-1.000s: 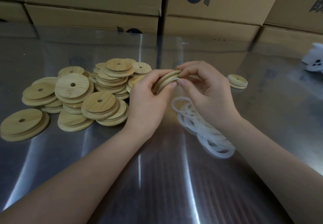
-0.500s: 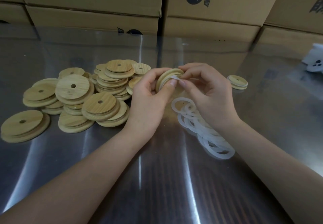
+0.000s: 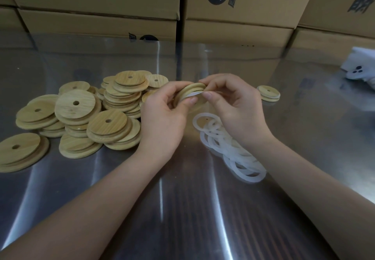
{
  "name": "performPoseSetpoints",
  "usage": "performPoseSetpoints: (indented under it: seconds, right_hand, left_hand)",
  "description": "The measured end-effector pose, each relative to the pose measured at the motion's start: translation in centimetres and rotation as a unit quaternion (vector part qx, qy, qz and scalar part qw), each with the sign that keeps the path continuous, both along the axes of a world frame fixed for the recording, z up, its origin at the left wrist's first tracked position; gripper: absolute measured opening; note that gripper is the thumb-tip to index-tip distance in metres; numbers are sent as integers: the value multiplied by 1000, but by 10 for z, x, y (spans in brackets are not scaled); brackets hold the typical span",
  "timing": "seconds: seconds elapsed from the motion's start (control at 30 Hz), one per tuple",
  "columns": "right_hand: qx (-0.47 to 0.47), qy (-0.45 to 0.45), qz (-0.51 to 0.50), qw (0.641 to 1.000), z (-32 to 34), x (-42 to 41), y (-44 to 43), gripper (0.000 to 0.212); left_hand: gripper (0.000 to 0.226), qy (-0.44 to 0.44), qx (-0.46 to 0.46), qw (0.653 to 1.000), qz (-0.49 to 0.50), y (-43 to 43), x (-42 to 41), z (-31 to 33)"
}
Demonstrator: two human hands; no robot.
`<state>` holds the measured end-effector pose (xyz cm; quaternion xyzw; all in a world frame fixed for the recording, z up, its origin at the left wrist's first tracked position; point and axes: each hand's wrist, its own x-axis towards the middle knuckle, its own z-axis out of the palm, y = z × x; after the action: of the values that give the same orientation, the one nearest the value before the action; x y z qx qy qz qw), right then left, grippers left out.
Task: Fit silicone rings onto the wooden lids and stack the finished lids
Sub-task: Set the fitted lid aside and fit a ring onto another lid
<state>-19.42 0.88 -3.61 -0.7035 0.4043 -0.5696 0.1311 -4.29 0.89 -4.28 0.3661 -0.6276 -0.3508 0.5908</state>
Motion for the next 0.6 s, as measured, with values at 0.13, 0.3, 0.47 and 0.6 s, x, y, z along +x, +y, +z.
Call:
performPoseSetpoints:
  seconds: [0.13, 0.3, 0.47, 0.6]
  right_hand:
    - [29, -25, 11, 999, 0, 1, 0, 13]
    - [48, -44, 21, 998, 2, 0, 1, 13]
    - [58, -46, 24, 997, 4, 0, 3, 17]
    - [65, -43, 23, 997, 6, -2, 2, 17]
  left_hand:
    - [25, -37, -19, 999, 19, -2, 2, 0]
    - [26, -58, -33, 997, 26, -4, 5, 1]
    - [26, -63, -40, 997, 21, -5, 6, 1]
    - [28, -63, -44, 997, 19, -6, 6, 1]
